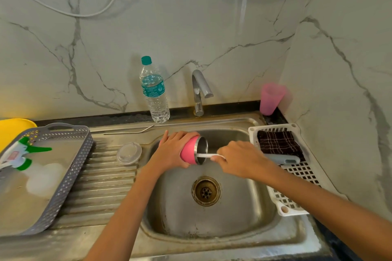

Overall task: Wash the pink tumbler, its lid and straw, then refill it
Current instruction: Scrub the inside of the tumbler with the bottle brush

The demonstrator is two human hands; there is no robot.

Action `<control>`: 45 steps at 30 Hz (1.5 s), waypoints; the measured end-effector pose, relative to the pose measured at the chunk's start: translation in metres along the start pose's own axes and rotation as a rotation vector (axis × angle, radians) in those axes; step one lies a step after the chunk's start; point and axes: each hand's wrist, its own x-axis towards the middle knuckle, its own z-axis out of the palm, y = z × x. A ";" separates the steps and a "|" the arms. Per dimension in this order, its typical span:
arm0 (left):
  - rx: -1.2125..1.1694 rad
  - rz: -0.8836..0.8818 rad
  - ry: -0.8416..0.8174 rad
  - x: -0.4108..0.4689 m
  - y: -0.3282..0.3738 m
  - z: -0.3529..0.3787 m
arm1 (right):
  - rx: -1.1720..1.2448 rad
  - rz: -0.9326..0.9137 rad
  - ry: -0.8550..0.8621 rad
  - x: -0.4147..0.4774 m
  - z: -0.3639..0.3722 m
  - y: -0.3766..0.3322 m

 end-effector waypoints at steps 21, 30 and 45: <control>0.006 0.031 0.033 0.001 0.003 0.012 | -0.055 0.078 -0.009 -0.022 0.024 0.010; -0.064 -0.022 0.128 -0.002 -0.011 -0.003 | 0.009 0.191 0.073 -0.020 0.019 0.027; -1.661 -0.781 0.330 -0.016 0.033 0.042 | 0.527 0.383 0.085 -0.043 0.058 -0.009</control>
